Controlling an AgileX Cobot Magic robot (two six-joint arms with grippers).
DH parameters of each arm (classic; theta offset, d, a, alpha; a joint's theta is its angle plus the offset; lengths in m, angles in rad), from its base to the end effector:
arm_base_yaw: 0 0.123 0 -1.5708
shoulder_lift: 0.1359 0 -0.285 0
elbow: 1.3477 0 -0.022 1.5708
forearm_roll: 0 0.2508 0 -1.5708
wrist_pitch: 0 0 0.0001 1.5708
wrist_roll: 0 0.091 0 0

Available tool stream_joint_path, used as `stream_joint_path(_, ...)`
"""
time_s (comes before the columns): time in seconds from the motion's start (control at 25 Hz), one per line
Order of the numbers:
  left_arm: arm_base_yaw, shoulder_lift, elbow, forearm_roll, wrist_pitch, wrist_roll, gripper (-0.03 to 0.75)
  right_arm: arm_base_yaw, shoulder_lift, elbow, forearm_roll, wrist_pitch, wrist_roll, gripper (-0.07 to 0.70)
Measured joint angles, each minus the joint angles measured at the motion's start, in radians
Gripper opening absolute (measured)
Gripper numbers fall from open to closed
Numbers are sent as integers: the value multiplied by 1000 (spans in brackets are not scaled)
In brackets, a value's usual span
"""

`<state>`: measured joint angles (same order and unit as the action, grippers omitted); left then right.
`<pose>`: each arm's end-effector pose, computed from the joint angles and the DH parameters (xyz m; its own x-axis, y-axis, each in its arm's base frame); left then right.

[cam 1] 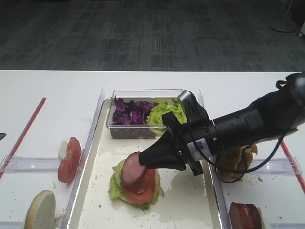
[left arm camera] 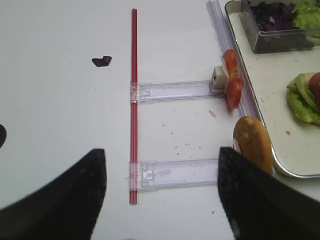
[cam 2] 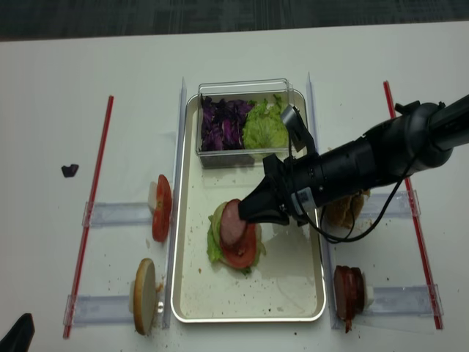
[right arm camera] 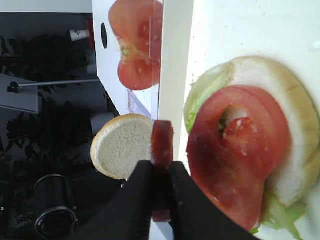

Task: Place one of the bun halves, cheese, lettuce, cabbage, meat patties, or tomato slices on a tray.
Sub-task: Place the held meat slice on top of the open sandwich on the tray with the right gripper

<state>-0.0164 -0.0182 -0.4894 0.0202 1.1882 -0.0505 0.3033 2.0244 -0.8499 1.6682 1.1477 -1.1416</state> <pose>-0.0122 0.0019 0.2643 -0.5586 -0.0338 -0.8288 -0.0231 0.9994 -0.0251 0.2798 0.1741 0.1188 -0.9962 -0.0409 -0.0770 -0.0861 0.3200 0.9435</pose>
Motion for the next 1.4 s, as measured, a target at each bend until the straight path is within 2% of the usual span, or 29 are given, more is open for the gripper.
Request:
stream_joint_path(1.12, 0, 0, 0, 0, 0, 0, 439, 0, 0, 0, -12, 0, 24, 122)
stream_joint_path(1.24, 0, 0, 0, 0, 0, 0, 439, 0, 0, 0, -12, 0, 24, 150)
stream_joint_path(1.4, 0, 0, 0, 0, 0, 0, 439, 0, 0, 0, -12, 0, 24, 254)
